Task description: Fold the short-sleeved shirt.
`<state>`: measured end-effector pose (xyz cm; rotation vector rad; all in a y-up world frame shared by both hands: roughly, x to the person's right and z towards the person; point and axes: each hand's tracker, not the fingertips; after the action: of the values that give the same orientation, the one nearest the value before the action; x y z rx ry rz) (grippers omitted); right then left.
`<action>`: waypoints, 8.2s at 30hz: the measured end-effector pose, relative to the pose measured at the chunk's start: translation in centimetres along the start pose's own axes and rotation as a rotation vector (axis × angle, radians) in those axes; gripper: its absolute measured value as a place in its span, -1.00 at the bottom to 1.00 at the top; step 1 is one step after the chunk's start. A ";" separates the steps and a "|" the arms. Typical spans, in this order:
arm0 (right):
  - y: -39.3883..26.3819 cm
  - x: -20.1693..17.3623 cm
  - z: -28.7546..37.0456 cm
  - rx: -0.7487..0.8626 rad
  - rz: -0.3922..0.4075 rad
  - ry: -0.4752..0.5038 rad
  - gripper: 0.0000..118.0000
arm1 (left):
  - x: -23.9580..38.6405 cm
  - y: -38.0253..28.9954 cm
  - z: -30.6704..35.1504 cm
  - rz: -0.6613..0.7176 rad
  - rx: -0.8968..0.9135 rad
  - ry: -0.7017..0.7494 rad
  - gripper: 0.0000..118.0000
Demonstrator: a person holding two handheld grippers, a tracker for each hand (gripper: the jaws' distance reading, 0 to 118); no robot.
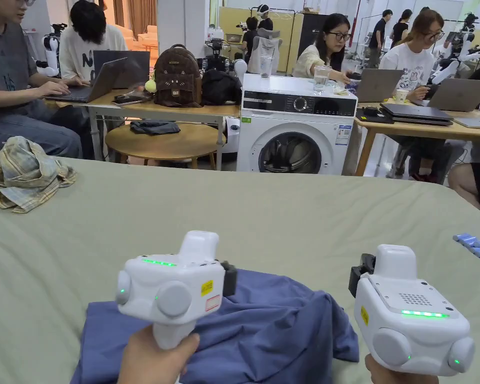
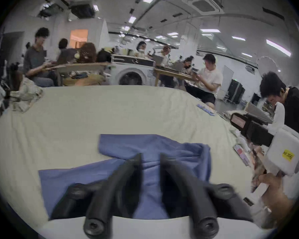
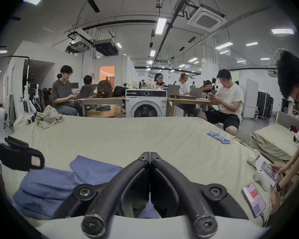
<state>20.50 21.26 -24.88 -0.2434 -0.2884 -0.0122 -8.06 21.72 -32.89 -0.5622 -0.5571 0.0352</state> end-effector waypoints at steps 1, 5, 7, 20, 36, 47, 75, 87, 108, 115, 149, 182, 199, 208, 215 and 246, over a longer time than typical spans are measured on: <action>0.0 -0.6 -0.1 -0.001 0.001 0.009 -1.00 | -0.8 -0.4 0.8 -0.005 0.017 0.064 -1.00; -0.1 -2.4 -0.2 -0.010 -0.001 0.042 -1.00 | -4.7 -1.4 3.3 0.057 -0.009 0.106 -1.00; -0.3 -3.0 -0.4 -0.023 -0.004 0.058 -1.00 | -6.8 -1.7 4.3 0.084 -0.018 0.152 -1.00; -0.5 -3.9 -1.1 -0.073 0.015 0.088 -1.00 | -18.7 0.0 -0.5 0.235 -0.299 0.268 -1.00; -1.5 0.1 -2.1 -0.149 0.026 0.036 -1.00 | -16.3 -3.5 -4.4 0.068 -0.444 0.351 -1.00; -3.8 5.3 -5.4 -0.497 -0.052 0.041 -0.15 | -16.3 -2.2 3.2 0.149 -0.233 0.297 -1.00; 2.8 5.0 -6.1 -0.283 -0.054 0.084 -1.00 | -16.8 3.3 6.4 0.135 -0.092 0.312 -1.00; 13.6 4.2 -6.4 -0.108 -0.021 0.075 -1.00 | -19.7 13.7 12.1 0.110 0.092 0.414 -1.00; 26.7 2.9 -8.5 0.067 -0.010 0.013 -1.00 | -22.2 25.5 16.0 0.065 0.250 0.504 -1.00; 22.4 2.7 -8.2 0.021 0.039 -0.001 -1.00 | -21.9 20.8 14.3 0.064 0.204 0.486 -1.00; -8.5 7.5 0.9 -0.478 0.097 -0.076 -0.70 | -18.8 -13.3 15.1 0.233 -0.234 0.383 -1.00; -2.8 -4.2 4.2 -0.156 -0.043 0.097 -1.00 | -12.7 -7.6 11.5 0.119 -0.003 0.319 -1.00; -3.3 -5.1 -2.3 -0.264 -0.004 0.110 -1.00 | -23.6 5.9 -4.5 0.182 -0.322 0.246 -0.65; -4.1 -4.8 -4.9 -0.307 0.026 0.094 -1.00 | -25.7 6.8 -12.6 0.274 -0.415 0.247 0.03; -5.0 -4.7 -5.6 -0.343 0.037 0.088 -1.00 | -21.6 4.3 -14.2 0.108 -0.549 0.339 0.03; -3.7 9.8 -17.6 -0.797 -0.127 -0.040 0.00 | -17.9 5.6 -2.5 0.044 -0.161 0.250 -0.99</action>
<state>34.67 13.68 -37.58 -1.0167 -0.3281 -0.2517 -21.44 22.00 -46.31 -0.7243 -0.3050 -0.0383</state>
